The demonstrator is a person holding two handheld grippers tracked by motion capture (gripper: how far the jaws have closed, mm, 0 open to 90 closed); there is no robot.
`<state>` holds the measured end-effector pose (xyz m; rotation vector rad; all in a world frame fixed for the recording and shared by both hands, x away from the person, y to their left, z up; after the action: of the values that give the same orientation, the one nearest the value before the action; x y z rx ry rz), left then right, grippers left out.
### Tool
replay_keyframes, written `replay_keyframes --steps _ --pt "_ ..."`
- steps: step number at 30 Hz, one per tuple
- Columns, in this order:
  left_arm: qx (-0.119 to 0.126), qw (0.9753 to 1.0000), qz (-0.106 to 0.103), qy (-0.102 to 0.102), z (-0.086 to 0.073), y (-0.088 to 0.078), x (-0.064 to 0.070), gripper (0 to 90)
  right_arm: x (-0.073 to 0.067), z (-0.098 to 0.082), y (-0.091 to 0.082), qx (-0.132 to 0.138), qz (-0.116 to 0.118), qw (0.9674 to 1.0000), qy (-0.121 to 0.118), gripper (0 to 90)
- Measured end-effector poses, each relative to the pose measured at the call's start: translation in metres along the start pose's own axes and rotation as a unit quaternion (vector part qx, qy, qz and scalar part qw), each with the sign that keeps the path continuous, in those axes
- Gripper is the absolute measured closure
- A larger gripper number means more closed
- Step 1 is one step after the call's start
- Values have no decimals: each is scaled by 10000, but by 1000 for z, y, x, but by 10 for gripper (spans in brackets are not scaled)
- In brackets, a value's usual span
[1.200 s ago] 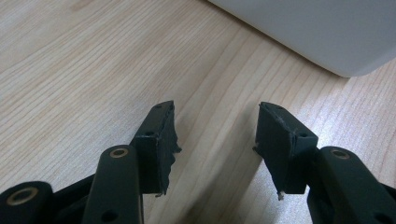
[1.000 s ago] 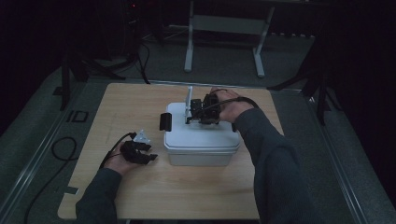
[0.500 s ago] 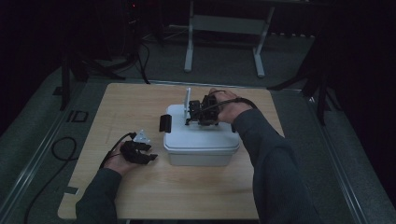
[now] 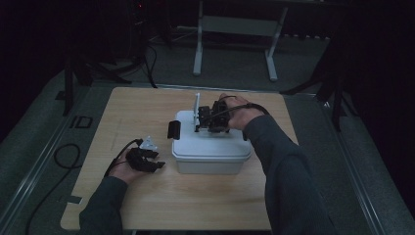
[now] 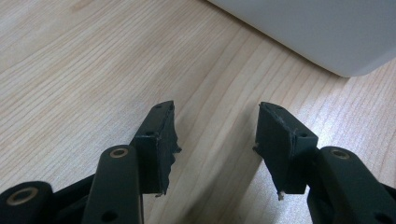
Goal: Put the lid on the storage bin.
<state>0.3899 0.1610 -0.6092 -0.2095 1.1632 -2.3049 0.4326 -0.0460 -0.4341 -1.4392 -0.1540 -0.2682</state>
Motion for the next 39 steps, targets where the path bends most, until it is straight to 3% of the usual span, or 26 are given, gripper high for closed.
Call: replay_keyframes --steps 20,27,31,39 --pt "1 10000 -5 0 0 0 0 477 -1 -1 4 36 3 10000 30 828" --pt "0 10000 -7 -6 0 0 0 476 -4 -1 0 99 68 9999 9 780" --pt "4 10000 -10 -7 0 0 0 476 -5 -1 1 121 130 9998 12 650" --pt "5 10000 -8 -9 0 0 0 476 -7 0 0 222 216 9995 64 540"
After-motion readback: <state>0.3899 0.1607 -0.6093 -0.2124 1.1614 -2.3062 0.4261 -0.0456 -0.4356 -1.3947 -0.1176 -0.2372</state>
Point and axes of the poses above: each handheld gripper's, and its own axes: y roughly forward along the jaws, z roughly out of its top, x roughly to its right, the point moved 8 cm from there along y, roughly forward along the jaws, and after that the axes turned 10 degrees about y, right-handed, at the moved point
